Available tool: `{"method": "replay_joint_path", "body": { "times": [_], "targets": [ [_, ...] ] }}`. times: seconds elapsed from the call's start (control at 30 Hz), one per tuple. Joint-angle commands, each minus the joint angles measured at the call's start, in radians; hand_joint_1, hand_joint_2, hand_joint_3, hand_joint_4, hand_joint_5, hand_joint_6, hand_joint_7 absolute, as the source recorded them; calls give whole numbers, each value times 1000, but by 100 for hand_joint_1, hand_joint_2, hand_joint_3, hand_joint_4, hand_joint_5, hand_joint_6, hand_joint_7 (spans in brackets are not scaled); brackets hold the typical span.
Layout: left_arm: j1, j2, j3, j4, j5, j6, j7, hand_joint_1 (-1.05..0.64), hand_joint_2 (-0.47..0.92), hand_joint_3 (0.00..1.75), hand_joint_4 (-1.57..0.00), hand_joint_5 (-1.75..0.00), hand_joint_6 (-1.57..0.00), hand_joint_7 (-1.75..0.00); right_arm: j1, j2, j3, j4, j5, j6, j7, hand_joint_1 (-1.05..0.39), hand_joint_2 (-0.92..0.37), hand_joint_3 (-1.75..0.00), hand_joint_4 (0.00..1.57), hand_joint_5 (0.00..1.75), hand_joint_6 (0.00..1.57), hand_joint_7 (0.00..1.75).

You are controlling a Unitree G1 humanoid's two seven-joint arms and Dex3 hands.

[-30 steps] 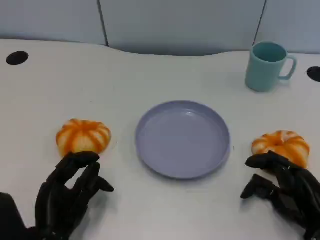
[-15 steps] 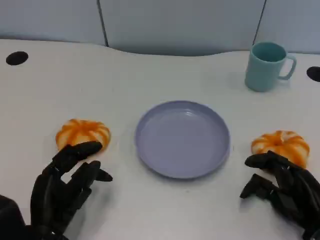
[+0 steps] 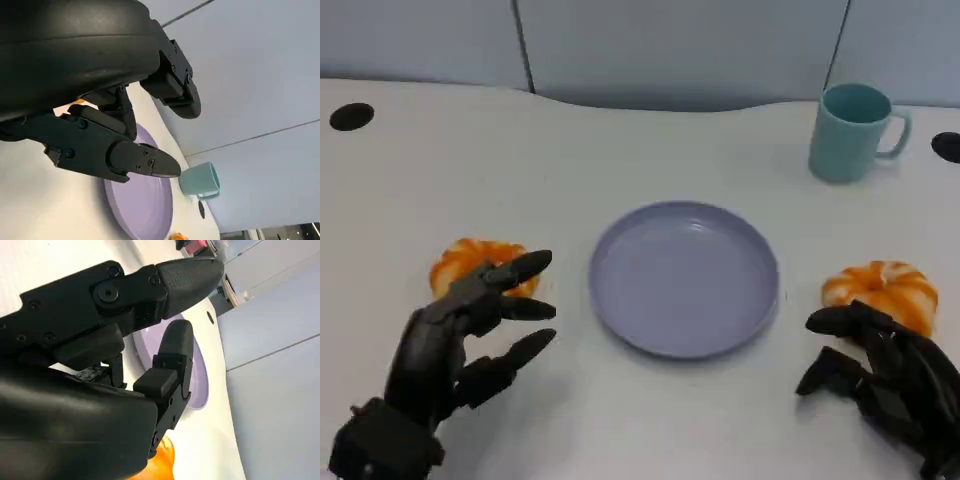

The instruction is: Grasp the bread from the table and place it into the plate.

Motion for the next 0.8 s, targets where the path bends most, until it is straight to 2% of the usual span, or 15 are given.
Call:
{"method": "replay_joint_path", "body": {
  "times": [0.03, 0.17, 0.33, 0.4, 0.53, 0.8],
  "targets": [
    [-76, 229, -36, -199, 561, 9, 311, -61, 92, 3, -21, -39, -37, -1, 24, -7, 6, -10, -14, 10, -16, -47, -92, -15, 63, 142, 68, 94],
    [-93, 276, -83, -249, 699, 102, 389, -67, 92, 4, -14, -28, -31, 0, 20, -5, 3, -1, -8, 9, -7, -47, -92, -15, 64, 141, 68, 93],
    [-124, 361, -202, -327, 938, 312, 484, -70, 92, 7, -8, -20, -23, 0, 28, -5, 7, -14, -12, 15, -15, -47, -92, -14, 64, 140, 68, 92],
    [-128, 377, -234, -335, 948, 351, 503, -70, 92, 5, -8, -18, -23, -1, 29, -6, 8, -18, -11, 16, -16, -46, -92, -14, 64, 139, 68, 91],
    [-173, 398, -311, -318, 978, 462, 452, -71, 92, 3, -6, -16, -21, 0, 27, -9, 8, -12, -3, 21, 1, -46, -92, -15, 64, 139, 68, 91],
    [-180, 432, -371, -326, 939, 514, 469, -71, 92, 2, -7, -15, -21, 0, 27, -9, 7, -12, -4, 22, 2, -46, -92, -15, 64, 140, 68, 91]
  ]
}}
